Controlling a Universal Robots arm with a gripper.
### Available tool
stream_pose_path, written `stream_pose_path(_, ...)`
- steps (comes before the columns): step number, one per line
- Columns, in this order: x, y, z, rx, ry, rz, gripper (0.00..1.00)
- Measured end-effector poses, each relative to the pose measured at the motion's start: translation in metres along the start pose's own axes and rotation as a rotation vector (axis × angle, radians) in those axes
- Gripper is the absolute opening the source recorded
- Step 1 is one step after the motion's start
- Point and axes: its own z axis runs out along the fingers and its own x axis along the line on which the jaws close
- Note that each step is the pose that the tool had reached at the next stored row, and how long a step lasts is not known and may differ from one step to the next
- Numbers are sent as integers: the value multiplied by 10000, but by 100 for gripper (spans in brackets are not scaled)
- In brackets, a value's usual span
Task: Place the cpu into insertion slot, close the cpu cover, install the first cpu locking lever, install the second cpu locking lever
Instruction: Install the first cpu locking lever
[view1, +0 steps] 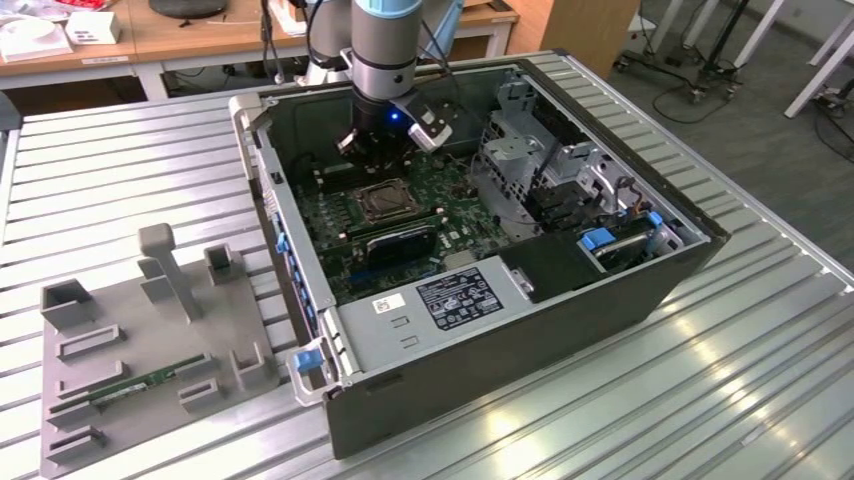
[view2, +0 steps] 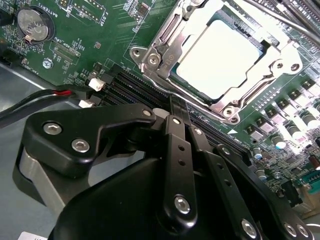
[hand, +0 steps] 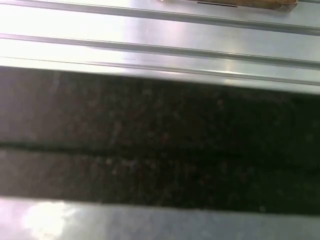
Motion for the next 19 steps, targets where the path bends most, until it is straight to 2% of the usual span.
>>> stream_pose_path(10,1,-2,11,0,-1,1,11)
stream_pose_path(19,-1,3,-22,-3,-3,1,11)
